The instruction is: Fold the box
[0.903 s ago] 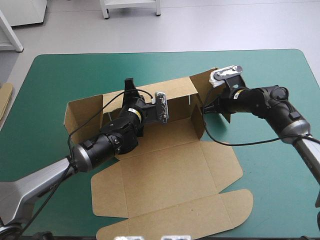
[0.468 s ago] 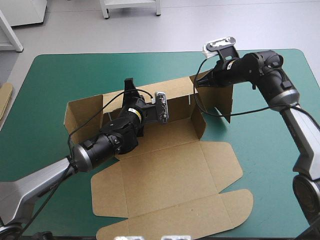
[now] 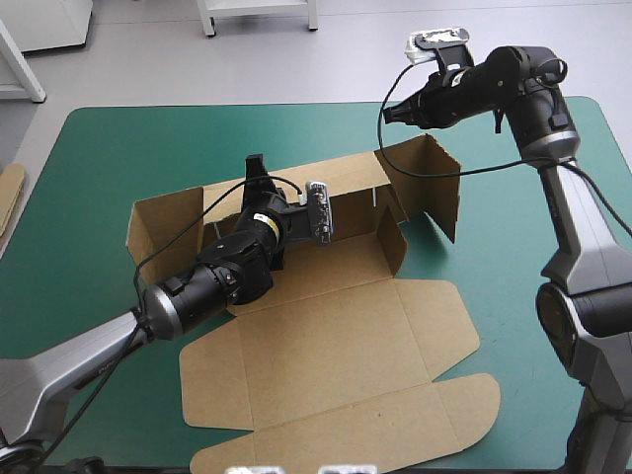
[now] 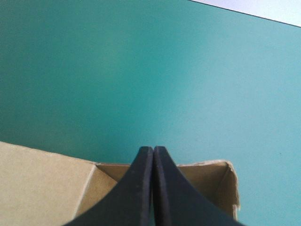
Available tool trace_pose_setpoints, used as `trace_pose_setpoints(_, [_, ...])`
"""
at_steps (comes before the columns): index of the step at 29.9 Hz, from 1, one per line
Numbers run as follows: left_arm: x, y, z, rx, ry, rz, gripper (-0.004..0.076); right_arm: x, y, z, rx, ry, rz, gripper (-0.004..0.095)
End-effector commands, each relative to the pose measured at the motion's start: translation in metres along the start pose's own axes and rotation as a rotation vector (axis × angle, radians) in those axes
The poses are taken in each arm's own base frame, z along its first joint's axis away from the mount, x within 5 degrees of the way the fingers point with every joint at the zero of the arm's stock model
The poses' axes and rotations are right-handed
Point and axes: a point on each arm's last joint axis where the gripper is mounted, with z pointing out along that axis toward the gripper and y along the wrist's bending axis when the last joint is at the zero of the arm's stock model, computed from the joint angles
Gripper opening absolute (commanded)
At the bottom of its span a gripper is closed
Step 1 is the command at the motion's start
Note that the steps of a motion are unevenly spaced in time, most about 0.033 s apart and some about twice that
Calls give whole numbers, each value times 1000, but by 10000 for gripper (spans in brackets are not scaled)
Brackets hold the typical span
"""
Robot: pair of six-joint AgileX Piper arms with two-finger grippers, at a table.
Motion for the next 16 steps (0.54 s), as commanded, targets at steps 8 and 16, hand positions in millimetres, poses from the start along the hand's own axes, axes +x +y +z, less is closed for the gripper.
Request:
trace_pose_setpoints(8, [0, 8, -11, -7, -33, -69, -8, -18, 0, 1, -29, -104, 11, 0])
trace_pose_setpoints(16, [-1, 8, -11, -7, -35, -69, -8, -15, -5, 17, -15, -69, 10, 0])
